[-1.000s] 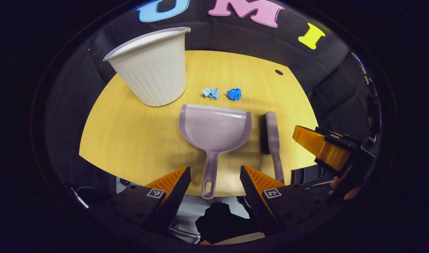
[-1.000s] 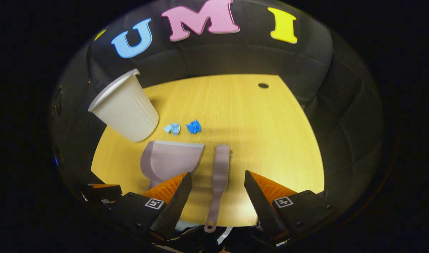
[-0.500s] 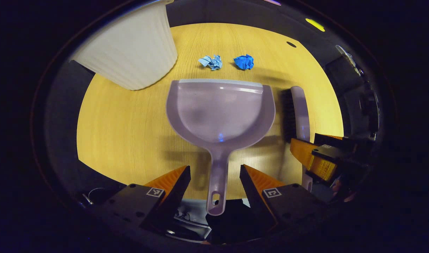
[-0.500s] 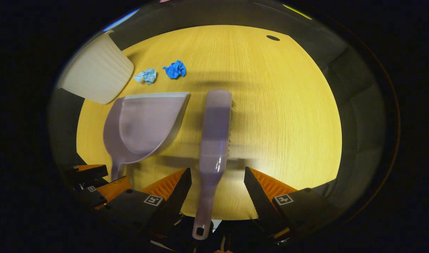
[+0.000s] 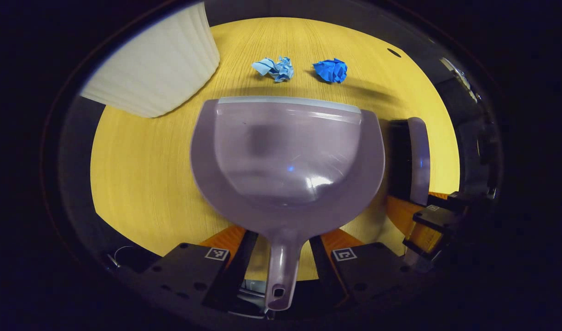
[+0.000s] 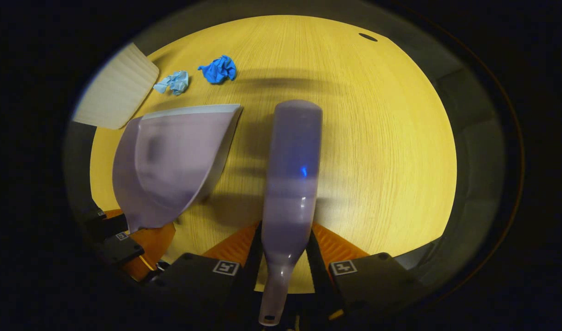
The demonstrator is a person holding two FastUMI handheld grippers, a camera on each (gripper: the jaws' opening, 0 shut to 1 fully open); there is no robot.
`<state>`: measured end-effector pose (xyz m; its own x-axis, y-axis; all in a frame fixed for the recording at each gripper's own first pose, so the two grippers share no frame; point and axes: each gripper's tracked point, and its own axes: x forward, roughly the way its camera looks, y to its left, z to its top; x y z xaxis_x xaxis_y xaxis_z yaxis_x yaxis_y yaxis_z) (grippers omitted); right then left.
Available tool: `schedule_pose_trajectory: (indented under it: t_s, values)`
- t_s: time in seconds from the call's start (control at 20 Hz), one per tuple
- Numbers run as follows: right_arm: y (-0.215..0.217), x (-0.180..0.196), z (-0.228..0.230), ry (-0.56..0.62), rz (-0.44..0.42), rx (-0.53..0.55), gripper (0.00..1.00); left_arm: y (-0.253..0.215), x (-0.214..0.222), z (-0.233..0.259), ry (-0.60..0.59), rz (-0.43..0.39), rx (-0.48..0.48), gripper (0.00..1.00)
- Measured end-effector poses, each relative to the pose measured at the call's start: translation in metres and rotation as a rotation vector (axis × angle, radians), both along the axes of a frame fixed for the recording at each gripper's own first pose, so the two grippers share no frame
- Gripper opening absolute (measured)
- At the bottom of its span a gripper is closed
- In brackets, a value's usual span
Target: Pick up the small broom and dustpan from the desktop, sweep the trash into the dustpan with the broom, and then empty the trash into the garbage bin.
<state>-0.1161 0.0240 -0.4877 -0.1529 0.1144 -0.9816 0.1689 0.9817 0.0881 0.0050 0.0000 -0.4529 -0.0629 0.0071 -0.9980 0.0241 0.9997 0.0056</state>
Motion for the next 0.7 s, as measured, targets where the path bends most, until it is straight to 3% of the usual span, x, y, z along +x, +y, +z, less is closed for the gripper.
schedule_pose_trajectory:
  t_s: [0.1,0.15,0.2,0.25,0.3,0.4,0.45,0.5,0.7]
  values:
    - [0.001,0.003,-0.001,0.005,0.003,0.004,0.41,-0.003,0.000,-0.008,0.012,0.001,-0.015,0.57]
    - [0.001,0.003,-0.001,0.017,-0.003,0.005,0.52,-0.002,-0.001,-0.006,0.021,-0.006,-0.003,0.43]
    - [0.002,0.004,-0.001,0.024,-0.014,0.011,0.42,-0.002,0.001,-0.010,0.021,-0.020,0.000,0.39]
    - [0.004,0.004,-0.001,0.031,-0.010,0.023,0.42,-0.002,0.001,-0.007,0.020,-0.039,0.004,0.36]
    - [0.005,0.004,-0.003,0.034,0.012,0.042,0.33,-0.001,0.002,-0.006,0.021,-0.054,0.009,0.33]
    - [0.001,0.005,-0.004,0.030,0.057,0.049,0.35,0.000,0.002,-0.007,0.020,-0.092,0.005,0.30]
    - [0.001,0.005,-0.002,0.029,0.070,0.055,0.25,0.001,0.003,-0.007,0.022,-0.111,0.001,0.31]
    - [-0.001,0.005,-0.002,0.031,0.084,0.064,0.30,0.002,0.002,-0.006,0.031,-0.120,-0.003,0.29]
    - [-0.016,0.018,0.006,0.002,0.123,0.071,0.30,0.001,0.000,-0.004,0.013,-0.132,-0.022,0.27]
